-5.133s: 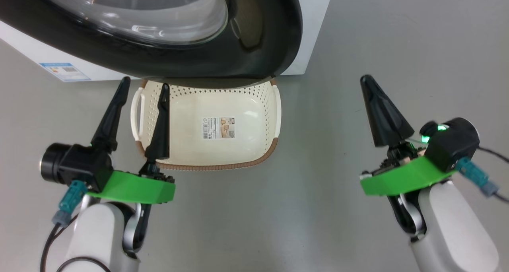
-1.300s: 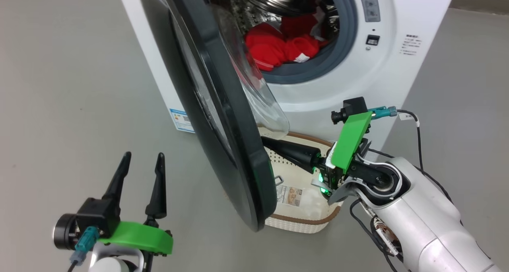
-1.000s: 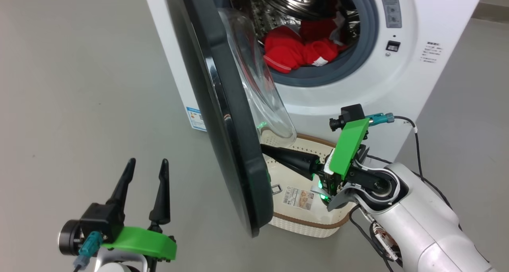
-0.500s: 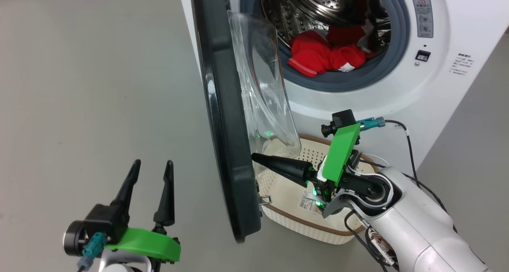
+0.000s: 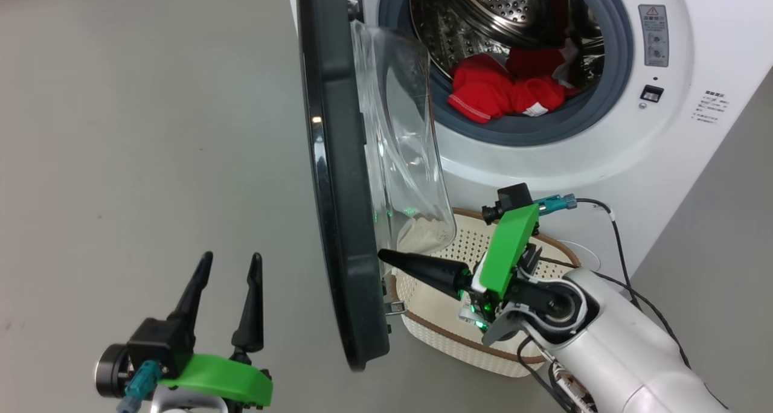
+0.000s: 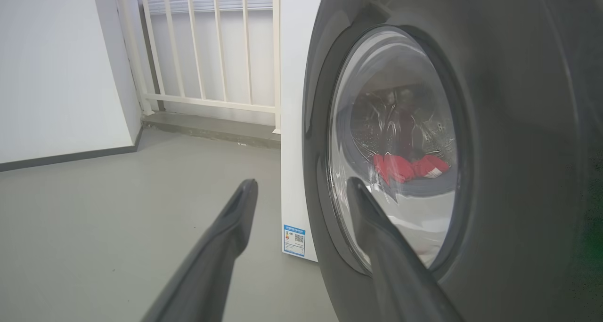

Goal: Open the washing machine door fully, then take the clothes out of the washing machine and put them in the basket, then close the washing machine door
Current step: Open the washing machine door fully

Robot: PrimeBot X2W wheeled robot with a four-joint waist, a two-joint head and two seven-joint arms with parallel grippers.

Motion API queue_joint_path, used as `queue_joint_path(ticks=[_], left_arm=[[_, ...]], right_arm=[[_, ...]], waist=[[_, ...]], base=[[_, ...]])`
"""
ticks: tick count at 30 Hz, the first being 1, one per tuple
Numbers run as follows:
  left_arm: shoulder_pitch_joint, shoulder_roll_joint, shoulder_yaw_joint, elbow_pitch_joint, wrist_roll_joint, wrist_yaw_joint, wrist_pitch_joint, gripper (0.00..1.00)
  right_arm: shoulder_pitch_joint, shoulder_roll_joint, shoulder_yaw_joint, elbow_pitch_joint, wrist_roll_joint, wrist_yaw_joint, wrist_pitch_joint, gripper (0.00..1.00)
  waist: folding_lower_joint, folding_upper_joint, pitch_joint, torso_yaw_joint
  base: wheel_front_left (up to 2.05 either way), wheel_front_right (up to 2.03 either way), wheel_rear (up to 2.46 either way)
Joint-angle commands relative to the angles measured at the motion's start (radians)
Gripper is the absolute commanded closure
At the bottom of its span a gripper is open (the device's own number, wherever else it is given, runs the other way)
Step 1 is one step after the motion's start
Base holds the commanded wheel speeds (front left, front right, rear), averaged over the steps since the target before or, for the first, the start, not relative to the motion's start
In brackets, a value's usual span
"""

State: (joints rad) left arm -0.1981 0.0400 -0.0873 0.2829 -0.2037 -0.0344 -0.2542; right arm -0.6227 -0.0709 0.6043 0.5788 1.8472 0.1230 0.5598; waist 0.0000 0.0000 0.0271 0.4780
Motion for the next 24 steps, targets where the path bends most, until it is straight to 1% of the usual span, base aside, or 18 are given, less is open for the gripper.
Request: queue_joint_path(ticks=[1,2,3,4,5,6,7,12,13,14,17,20,24], left_arm=[[-0.001,0.018,0.035,-0.026,-0.005,0.007,-0.008,0.0],[0.001,0.019,0.037,-0.028,-0.006,0.008,-0.008,0.0],[0.002,0.02,0.039,-0.029,-0.007,0.008,-0.008,0.0],[0.004,0.021,0.041,-0.03,-0.008,0.009,-0.008,0.0],[0.005,0.022,0.044,-0.032,-0.01,0.01,-0.008,0.0],[0.007,0.024,0.047,-0.034,-0.011,0.01,-0.008,0.0],[0.009,0.025,0.048,-0.035,-0.011,0.01,-0.008,0.0],[0.016,0.03,0.049,-0.041,-0.01,0.01,-0.008,0.0],[0.017,0.031,0.049,-0.043,-0.009,0.01,-0.008,0.0],[0.017,0.031,0.049,-0.043,-0.009,0.01,-0.008,0.0],[0.019,0.032,0.048,-0.047,-0.009,0.012,-0.008,0.0],[0.024,0.034,0.048,-0.053,-0.009,0.015,-0.008,0.0],[0.034,0.035,0.048,-0.063,-0.011,0.02,-0.008,0.0]], right_arm=[[-0.002,0.019,0.02,-0.012,-0.058,0.008,-0.03,1.0],[-0.007,0.017,0.031,-0.008,-0.103,0.008,-0.054,1.0],[-0.01,0.013,0.048,-0.01,-0.147,0.008,-0.074,0.92],[-0.009,0.008,0.063,-0.013,-0.186,0.008,-0.093,0.73],[-0.005,0.005,0.071,-0.016,-0.215,0.008,-0.115,0.51],[-0.002,0.001,0.08,-0.021,-0.243,0.008,-0.134,0.18],[0.0,-0.006,0.091,-0.027,-0.27,0.008,-0.152,0.01],[0.004,-0.063,0.157,-0.044,-0.42,0.008,-0.269,0.0],[0.004,-0.074,0.17,-0.045,-0.445,0.008,-0.293,0.0],[0.004,-0.074,0.17,-0.045,-0.445,0.008,-0.293,0.0],[-0.001,-0.106,0.215,-0.035,-0.531,0.008,-0.374,0.0],[-0.013,-0.134,0.264,0.003,-0.632,0.008,-0.46,0.0],[-0.031,-0.146,0.306,0.084,-0.761,0.008,-0.577,0.0]], waist=[[0.0,0.0,-0.001,-0.01],[0.0,0.0,0.0,-0.015],[0.0,0.0,0.0,-0.019],[0.0,0.0,0.001,-0.025],[0.0,0.0,0.001,-0.03],[0.0,0.0,0.002,-0.036],[0.0,0.0,0.002,-0.041],[0.0,0.0,0.003,-0.057],[0.0,0.0,0.002,-0.059],[0.0,0.0,0.002,-0.059],[0.0,0.0,-0.001,-0.065],[0.0,0.0,-0.007,-0.07],[0.0,0.0,-0.013,-0.078]], base=[[0.0,0.0,0.0],[0.0,0.0,0.0],[0.0,0.0,0.0],[0.0,0.0,0.0],[0.0,0.0,0.0],[0.0,0.0,0.0],[0.0,0.0,0.0],[0.0,0.0,0.0],[0.0,0.0,0.0],[0.0,0.0,0.0],[0.0,0.0,0.0],[0.0,0.0,0.0],[0.0,0.0,0.0]])
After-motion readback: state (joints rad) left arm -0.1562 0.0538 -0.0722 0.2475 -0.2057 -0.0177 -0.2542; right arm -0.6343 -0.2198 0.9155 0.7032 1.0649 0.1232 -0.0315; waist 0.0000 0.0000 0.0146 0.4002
